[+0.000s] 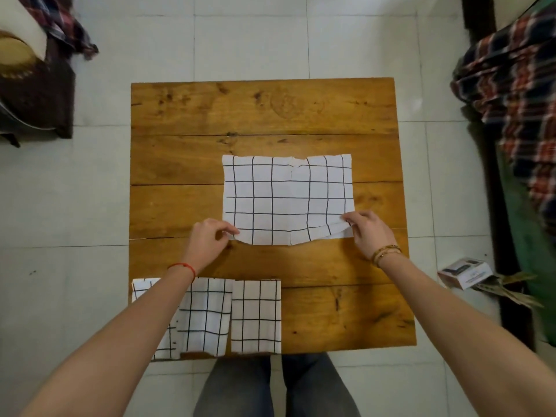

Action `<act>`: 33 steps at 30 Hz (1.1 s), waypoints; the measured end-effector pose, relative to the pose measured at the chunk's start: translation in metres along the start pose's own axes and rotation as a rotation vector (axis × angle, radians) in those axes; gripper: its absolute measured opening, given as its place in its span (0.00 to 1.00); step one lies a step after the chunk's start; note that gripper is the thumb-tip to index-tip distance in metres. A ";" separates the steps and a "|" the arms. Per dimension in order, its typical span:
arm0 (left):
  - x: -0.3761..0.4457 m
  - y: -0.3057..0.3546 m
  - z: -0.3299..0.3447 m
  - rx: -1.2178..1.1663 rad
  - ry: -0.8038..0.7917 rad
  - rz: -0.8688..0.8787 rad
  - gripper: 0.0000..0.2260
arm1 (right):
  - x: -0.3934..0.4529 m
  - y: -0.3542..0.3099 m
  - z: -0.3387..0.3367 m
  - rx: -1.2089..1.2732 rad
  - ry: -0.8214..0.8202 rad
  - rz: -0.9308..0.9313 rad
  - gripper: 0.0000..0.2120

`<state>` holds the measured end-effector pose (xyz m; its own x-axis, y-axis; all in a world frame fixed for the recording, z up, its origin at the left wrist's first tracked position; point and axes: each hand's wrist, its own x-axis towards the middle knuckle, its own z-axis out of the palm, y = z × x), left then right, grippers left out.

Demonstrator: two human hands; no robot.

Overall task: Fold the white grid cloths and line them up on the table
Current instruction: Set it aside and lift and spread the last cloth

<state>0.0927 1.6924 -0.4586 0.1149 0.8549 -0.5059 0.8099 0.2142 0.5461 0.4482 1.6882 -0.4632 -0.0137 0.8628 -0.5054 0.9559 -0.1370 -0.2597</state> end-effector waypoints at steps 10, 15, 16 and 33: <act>0.056 0.003 -0.009 -0.209 0.397 -0.026 0.10 | 0.042 -0.010 0.000 0.240 0.292 0.143 0.14; 0.112 0.006 -0.023 -0.320 0.395 -0.196 0.11 | 0.096 -0.019 -0.021 0.569 0.477 0.349 0.11; 0.119 0.007 -0.025 -0.324 0.357 -0.235 0.12 | 0.104 -0.020 -0.024 0.627 0.470 0.384 0.11; 0.164 0.013 -0.016 -0.464 0.349 -0.470 0.14 | 0.156 -0.017 -0.017 0.832 0.439 0.512 0.12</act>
<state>0.1130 1.8435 -0.5237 -0.4353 0.7077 -0.5564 0.3940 0.7055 0.5891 0.4348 1.8333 -0.5231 0.5976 0.6851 -0.4166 0.3148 -0.6783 -0.6639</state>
